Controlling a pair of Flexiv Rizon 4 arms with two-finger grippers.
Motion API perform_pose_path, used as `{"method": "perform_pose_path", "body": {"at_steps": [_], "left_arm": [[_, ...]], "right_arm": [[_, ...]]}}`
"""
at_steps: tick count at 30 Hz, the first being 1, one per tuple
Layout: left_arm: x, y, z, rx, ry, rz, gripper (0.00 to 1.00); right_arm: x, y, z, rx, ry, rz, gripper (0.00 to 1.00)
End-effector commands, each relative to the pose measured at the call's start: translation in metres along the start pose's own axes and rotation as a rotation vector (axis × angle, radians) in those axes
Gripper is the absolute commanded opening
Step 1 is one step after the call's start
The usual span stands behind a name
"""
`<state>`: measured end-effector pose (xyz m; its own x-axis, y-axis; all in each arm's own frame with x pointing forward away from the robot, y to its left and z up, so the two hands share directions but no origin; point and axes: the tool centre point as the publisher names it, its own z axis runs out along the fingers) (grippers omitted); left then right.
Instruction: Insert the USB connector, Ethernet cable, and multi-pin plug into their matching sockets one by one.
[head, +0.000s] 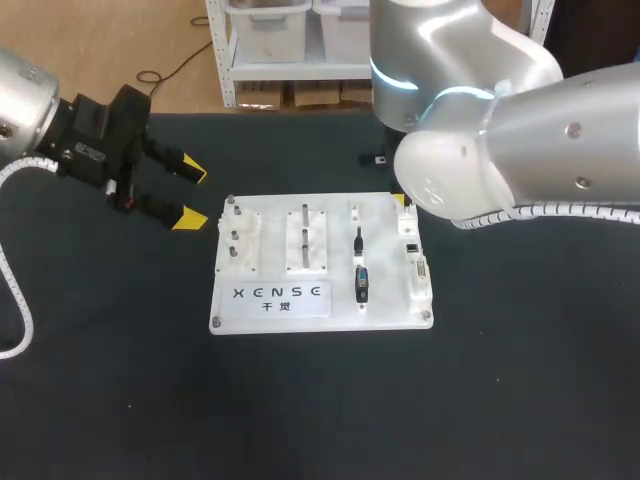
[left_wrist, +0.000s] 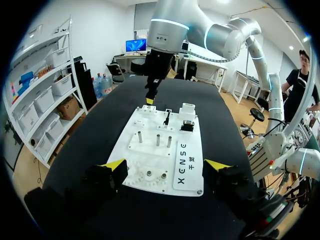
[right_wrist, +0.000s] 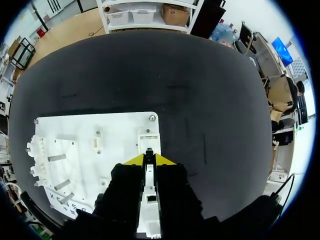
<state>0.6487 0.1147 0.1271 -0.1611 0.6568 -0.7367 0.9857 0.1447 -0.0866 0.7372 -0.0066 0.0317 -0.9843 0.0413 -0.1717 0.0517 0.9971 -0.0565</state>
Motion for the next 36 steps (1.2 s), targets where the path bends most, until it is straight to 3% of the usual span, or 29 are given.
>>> {"method": "perform_pose_path", "body": {"at_steps": [1, 26, 27, 28, 36], "left_arm": [[0.001, 0.0, 0.0, -0.001, -0.004, 0.003, 1.0], [0.001, 0.0, 0.0, -0.001, -0.004, 0.003, 1.0], [0.001, 0.0, 0.0, -0.001, -0.004, 0.003, 1.0], [0.001, 0.0, 0.0, -0.001, -0.004, 0.003, 1.0], [0.001, 0.0, 0.0, -0.001, -0.004, 0.003, 1.0]], "right_arm": [[0.0, 0.001, 0.003, 0.001, -0.008, -0.004, 0.0], [0.004, -0.001, 0.025, 0.01, 0.039, 0.006, 0.03], [0.003, 0.0, 0.022, 0.015, 0.033, 0.013, 0.35], [0.003, 0.001, 0.017, 0.012, 0.022, 0.014, 1.0], [-0.003, 0.008, -0.031, 0.003, -0.093, -0.001, 1.0]]}}
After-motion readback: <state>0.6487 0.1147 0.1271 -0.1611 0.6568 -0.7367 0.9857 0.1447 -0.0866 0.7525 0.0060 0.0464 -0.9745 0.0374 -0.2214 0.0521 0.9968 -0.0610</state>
